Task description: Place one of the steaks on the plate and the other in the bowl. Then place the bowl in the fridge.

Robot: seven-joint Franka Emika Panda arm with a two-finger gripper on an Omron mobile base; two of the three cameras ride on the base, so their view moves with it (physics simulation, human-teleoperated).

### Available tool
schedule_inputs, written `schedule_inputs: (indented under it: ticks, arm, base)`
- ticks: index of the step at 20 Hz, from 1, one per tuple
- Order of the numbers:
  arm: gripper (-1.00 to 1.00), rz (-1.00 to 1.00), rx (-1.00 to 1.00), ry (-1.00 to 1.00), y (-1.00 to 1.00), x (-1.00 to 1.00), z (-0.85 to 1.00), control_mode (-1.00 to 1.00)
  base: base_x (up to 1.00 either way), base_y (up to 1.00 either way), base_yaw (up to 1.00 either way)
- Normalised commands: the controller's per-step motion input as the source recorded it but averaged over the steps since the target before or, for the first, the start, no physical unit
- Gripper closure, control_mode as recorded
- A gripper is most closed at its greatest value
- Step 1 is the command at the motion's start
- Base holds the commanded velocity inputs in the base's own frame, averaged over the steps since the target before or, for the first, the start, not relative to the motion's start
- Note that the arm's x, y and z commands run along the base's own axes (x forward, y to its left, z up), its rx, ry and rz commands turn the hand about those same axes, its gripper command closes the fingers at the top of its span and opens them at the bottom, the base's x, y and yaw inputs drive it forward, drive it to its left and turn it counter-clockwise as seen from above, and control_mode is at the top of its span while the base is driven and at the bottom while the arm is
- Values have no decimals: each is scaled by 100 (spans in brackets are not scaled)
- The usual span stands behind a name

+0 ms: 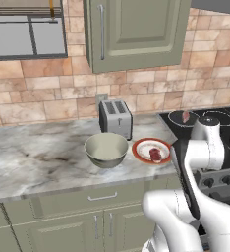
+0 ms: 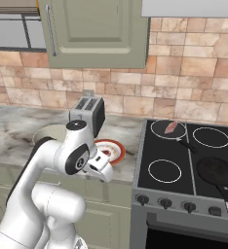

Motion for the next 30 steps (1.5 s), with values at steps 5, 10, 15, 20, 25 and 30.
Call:
schedule_inputs:
  ticks: [5, 10, 15, 20, 25, 30]
  arm:
    - [-100, 0, 0, 0, -1, 0, 0, -100]
    - [-100, 0, 0, 0, 0, 0, 0, -100]
    - [-100, 0, 0, 0, 0, 0, 0, 100]
    - [-100, 0, 0, 0, 0, 0, 0, 100]
    - [-100, 0, 0, 0, 0, 0, 0, 100]
    - [-100, 0, 0, 0, 0, 0, 0, 100]
  base:
    - [0, 0, 0]
    - [0, 0, 0]
    - [0, -16, 0]
    - [6, -44, 0]
    - [8, -42, 0]
    - [12, -29, 1]
